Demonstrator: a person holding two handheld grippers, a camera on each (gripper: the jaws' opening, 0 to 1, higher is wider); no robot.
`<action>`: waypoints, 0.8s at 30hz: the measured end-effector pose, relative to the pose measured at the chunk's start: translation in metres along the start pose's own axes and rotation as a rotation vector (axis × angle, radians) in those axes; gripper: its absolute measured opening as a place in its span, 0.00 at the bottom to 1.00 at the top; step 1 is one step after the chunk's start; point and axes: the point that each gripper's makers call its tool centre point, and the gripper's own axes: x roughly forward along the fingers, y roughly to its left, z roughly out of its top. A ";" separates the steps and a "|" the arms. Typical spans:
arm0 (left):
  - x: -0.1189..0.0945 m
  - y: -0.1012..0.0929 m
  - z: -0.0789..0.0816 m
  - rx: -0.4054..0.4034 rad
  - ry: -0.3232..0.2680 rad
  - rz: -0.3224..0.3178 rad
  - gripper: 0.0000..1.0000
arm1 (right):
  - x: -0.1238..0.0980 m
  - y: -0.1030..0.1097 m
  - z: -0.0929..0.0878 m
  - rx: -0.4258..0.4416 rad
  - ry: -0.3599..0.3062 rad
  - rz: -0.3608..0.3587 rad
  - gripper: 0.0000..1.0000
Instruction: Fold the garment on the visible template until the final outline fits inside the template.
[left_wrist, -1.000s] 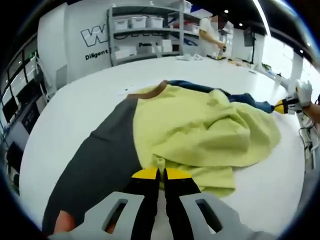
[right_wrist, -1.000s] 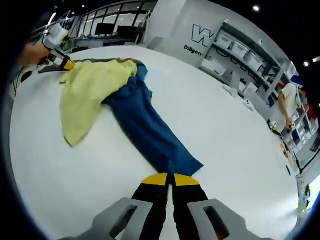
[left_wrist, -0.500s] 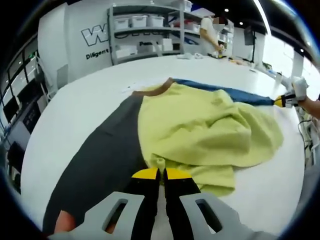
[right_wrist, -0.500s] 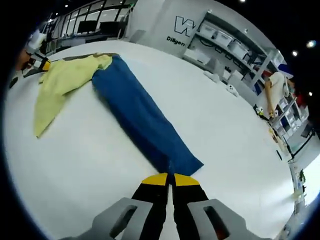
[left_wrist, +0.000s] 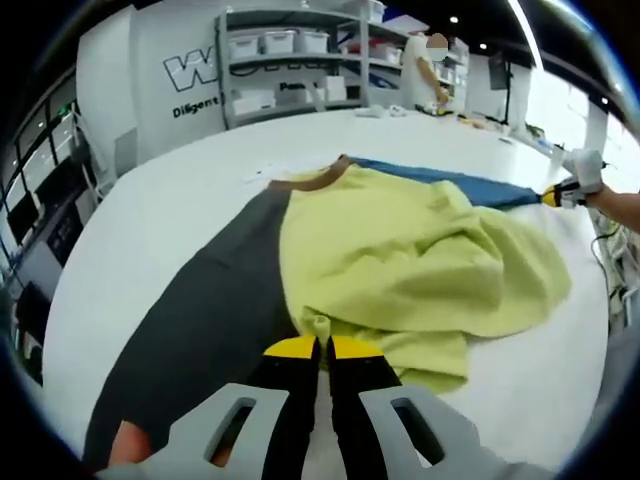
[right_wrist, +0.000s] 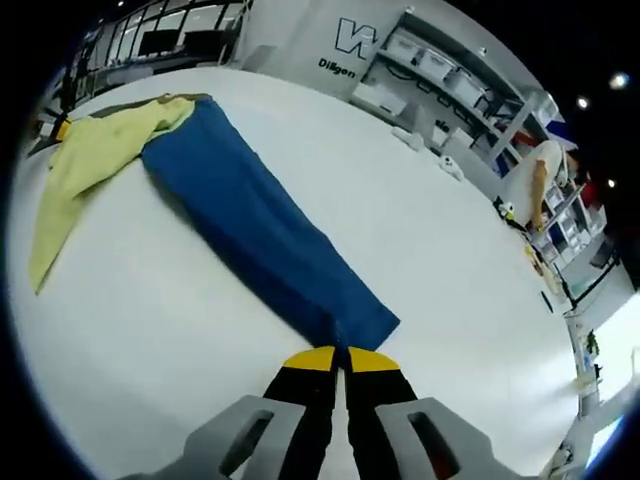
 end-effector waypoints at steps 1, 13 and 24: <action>0.000 0.000 0.000 0.000 0.000 0.000 0.00 | 0.001 -0.001 -0.001 0.004 0.001 -0.001 0.00; 0.000 -0.001 -0.001 -0.003 0.002 0.002 0.00 | -0.012 -0.015 -0.024 0.126 0.009 -0.034 0.03; 0.000 -0.001 -0.001 0.000 -0.001 0.000 0.00 | -0.033 -0.022 0.017 0.155 -0.128 -0.077 0.05</action>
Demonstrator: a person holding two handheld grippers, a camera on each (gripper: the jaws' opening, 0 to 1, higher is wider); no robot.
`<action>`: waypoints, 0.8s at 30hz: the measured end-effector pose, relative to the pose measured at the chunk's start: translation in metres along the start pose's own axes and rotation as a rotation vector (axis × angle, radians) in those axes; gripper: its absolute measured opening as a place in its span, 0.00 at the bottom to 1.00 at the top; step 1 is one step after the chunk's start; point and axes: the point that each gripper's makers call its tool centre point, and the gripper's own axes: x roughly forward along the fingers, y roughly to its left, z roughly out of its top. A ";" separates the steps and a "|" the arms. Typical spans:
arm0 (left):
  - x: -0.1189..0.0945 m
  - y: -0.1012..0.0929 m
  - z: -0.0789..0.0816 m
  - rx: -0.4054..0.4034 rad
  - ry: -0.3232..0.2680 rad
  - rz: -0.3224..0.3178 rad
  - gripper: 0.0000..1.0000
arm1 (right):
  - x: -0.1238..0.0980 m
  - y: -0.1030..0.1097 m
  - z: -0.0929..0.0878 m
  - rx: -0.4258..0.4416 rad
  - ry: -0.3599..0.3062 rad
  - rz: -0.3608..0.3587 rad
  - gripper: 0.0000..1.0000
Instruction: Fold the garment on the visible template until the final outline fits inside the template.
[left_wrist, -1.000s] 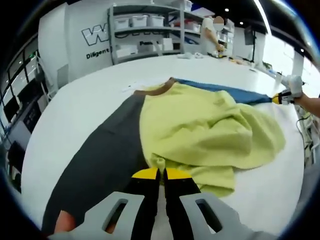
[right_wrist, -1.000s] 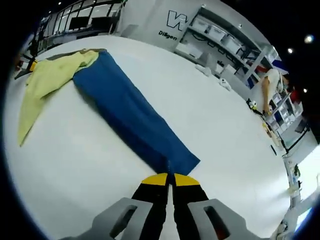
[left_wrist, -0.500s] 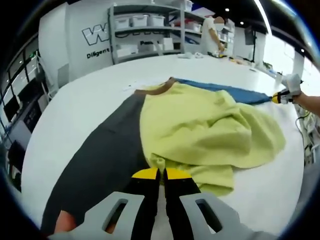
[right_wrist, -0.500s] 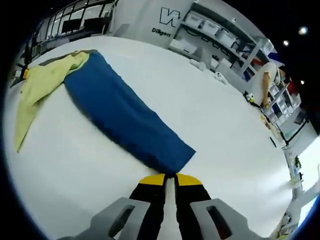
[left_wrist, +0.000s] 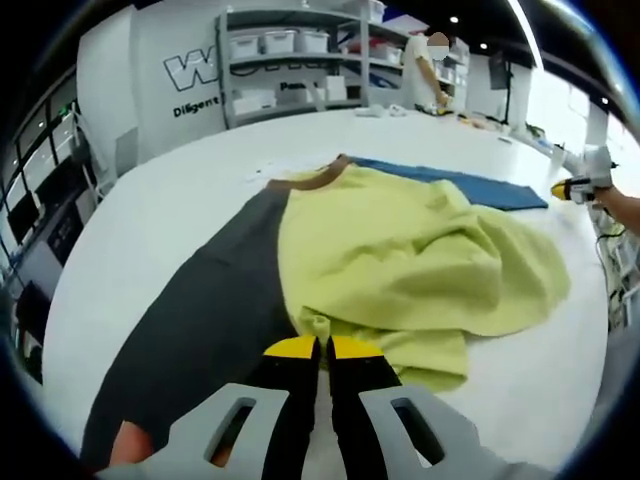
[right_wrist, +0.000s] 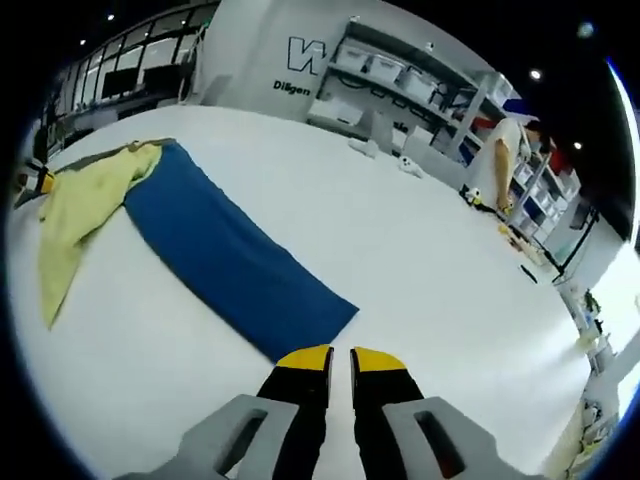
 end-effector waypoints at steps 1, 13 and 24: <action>0.000 0.000 0.000 0.000 0.000 0.000 0.00 | 0.000 0.002 0.005 -0.005 -0.008 0.004 0.05; -0.001 0.000 0.000 -0.002 -0.005 -0.005 0.00 | 0.001 0.046 0.053 -0.076 -0.092 0.085 0.05; -0.001 -0.001 0.001 -0.007 -0.009 -0.007 0.00 | -0.003 0.112 0.079 -0.164 -0.149 0.212 0.05</action>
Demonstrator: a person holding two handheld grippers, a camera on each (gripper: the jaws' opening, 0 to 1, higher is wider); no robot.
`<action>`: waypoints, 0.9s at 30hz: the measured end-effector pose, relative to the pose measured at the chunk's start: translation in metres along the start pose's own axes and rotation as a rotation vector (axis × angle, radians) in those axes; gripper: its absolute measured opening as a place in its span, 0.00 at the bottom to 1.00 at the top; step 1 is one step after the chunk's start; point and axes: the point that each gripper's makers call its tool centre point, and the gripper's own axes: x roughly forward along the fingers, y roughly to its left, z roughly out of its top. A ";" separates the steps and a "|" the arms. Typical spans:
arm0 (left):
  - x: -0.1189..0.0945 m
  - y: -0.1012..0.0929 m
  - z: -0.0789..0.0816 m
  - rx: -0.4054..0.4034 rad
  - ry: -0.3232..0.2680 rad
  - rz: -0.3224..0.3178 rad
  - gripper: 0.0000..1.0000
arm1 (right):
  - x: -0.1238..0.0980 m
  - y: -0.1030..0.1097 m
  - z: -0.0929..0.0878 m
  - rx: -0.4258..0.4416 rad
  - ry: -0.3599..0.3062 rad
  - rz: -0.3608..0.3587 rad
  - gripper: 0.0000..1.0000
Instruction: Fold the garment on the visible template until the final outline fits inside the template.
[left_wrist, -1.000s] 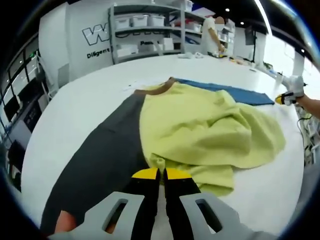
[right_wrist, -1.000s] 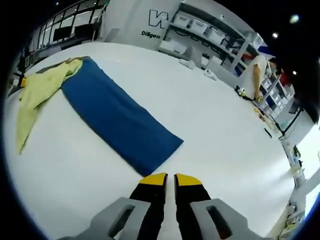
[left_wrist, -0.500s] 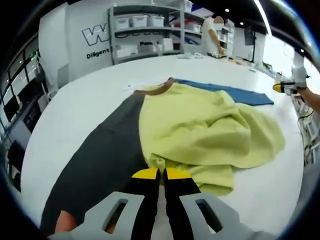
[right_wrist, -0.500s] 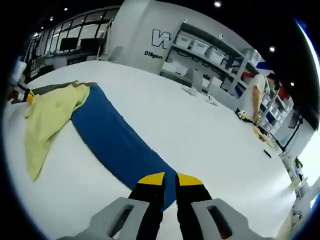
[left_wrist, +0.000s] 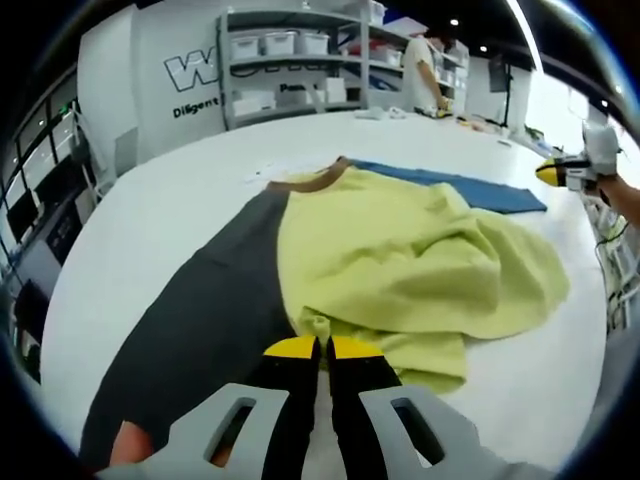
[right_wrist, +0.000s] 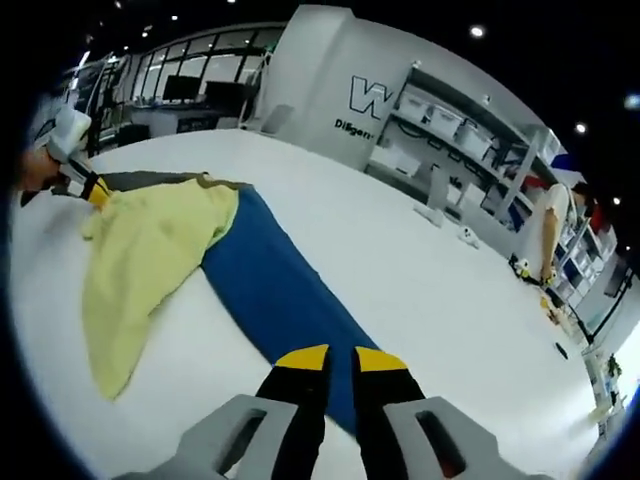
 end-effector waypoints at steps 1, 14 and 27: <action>0.000 0.000 0.000 0.000 0.000 0.000 0.00 | 0.001 0.004 0.002 -0.005 -0.003 0.007 0.06; -0.002 0.000 0.000 -0.003 -0.003 0.002 0.00 | 0.015 0.072 0.040 -0.049 -0.077 0.137 0.06; -0.003 -0.001 0.002 0.000 -0.010 0.001 0.00 | 0.002 0.147 0.067 -0.115 -0.150 0.283 0.16</action>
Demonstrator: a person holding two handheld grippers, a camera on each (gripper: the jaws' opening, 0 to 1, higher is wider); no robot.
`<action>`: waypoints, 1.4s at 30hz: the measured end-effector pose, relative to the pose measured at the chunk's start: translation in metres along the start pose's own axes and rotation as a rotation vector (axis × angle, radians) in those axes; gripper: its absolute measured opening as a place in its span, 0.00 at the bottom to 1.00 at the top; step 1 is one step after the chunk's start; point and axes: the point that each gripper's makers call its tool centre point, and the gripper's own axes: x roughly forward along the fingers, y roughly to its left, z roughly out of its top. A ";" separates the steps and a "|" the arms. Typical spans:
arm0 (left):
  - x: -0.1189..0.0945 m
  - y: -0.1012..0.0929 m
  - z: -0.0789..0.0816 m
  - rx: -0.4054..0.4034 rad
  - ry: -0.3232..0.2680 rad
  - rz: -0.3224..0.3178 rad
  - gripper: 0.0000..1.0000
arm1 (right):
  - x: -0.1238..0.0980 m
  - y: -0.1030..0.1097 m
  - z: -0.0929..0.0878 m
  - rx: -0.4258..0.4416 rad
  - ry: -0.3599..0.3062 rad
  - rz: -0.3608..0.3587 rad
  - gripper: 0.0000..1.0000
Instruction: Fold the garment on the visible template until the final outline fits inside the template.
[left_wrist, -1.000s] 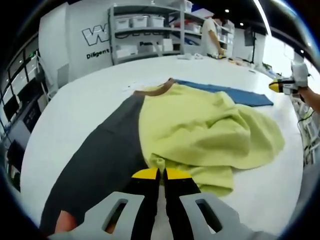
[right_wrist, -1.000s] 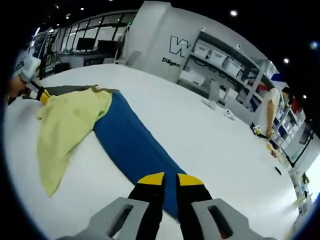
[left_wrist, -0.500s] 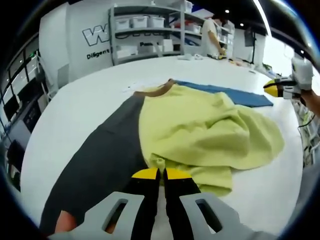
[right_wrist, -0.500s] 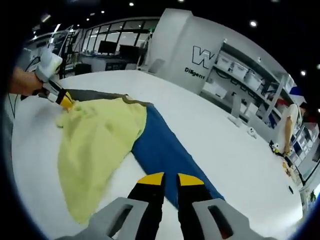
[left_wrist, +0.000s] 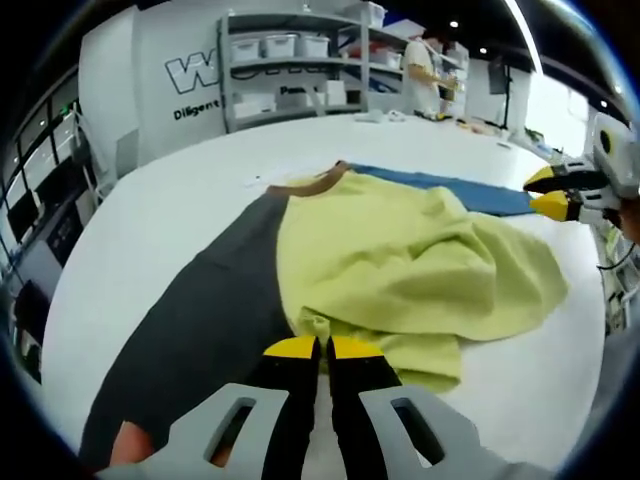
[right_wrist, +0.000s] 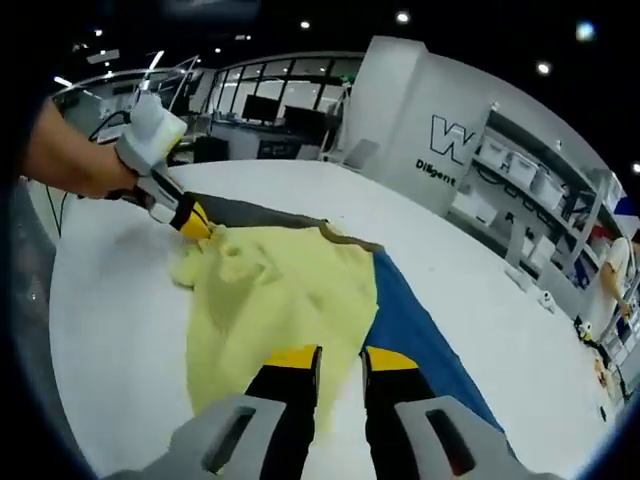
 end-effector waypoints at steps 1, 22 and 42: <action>0.000 0.000 0.000 0.000 0.000 0.000 0.00 | 0.000 0.004 0.001 -0.003 -0.005 0.011 0.18; 0.001 -0.001 0.000 -0.003 0.000 -0.007 0.00 | -0.018 0.068 -0.006 -0.040 -0.027 0.148 0.32; 0.001 -0.001 0.000 -0.004 0.001 -0.005 0.00 | -0.065 0.076 -0.071 0.058 0.057 0.115 0.30</action>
